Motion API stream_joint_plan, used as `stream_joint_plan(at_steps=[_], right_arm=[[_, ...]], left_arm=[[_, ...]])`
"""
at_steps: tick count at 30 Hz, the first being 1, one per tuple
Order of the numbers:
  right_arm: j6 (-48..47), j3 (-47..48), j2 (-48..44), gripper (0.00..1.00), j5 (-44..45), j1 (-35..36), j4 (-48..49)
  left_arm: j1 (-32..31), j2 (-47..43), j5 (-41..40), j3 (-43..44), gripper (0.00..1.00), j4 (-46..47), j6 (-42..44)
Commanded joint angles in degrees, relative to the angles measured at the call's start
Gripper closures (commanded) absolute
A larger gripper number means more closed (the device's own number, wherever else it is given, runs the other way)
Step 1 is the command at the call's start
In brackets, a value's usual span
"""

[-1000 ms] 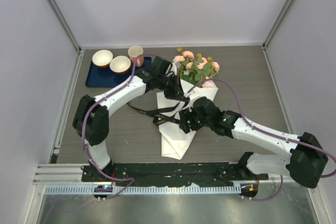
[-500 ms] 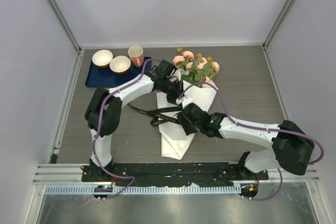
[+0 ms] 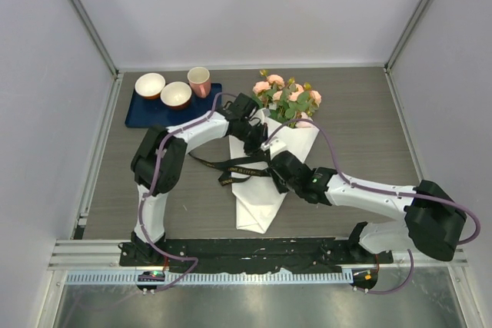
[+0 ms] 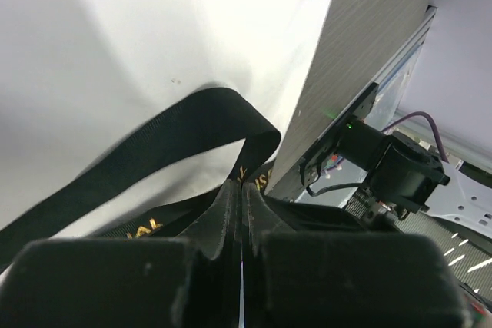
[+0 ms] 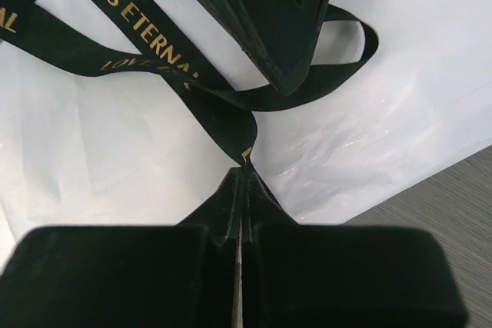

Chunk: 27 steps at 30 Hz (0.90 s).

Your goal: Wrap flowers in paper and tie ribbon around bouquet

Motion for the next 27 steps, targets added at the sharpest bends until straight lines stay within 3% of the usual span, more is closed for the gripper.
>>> stream_joint_plan(at_steps=[1,6,12,27], right_arm=[[-0.2,-0.6,-4.2,1.0,0.5,0.3,4.7],[0.4,-3.0,-8.6,1.0,1.3,0.3,5.9],[2.0,-4.4,-10.1,1.0,6.1,0.3,7.9],[8.8,0.8,-2.0,1.0,7.3,0.1,8.9]], left_arm=[[-0.7,2.3,1.3,0.1,1.0,0.3,1.5],[-0.8,4.3,0.7,2.1,1.0,-6.2,6.9],[-0.9,4.6,9.4,1.1,0.96,-6.7,9.3],[-0.9,6.3,22.9,-2.5,0.68,-0.9,9.3]])
